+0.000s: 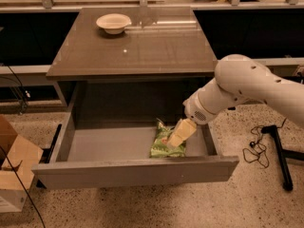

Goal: Pick green jalapeno chip bag from top drawer and place on counter

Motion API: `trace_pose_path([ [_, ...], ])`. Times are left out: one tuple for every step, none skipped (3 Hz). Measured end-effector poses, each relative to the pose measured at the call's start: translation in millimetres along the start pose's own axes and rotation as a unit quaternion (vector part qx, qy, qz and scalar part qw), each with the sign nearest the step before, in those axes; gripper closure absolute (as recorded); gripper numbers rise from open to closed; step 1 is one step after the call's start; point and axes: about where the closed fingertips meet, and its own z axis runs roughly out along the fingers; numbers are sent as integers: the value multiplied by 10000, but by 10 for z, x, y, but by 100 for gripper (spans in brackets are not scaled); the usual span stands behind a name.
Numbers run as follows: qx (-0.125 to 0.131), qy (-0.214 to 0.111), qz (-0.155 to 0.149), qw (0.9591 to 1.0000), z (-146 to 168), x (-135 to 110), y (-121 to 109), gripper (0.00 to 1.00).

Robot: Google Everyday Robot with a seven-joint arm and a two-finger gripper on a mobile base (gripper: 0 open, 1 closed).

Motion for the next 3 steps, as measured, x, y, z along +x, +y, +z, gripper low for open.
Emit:
trace_pose_path([
  [-228, 5, 101, 9997, 317, -17, -46, 0],
  [-451, -22, 67, 9990, 592, -99, -74, 0],
  [-667, 169, 105, 9976, 912, -28, -90, 0],
])
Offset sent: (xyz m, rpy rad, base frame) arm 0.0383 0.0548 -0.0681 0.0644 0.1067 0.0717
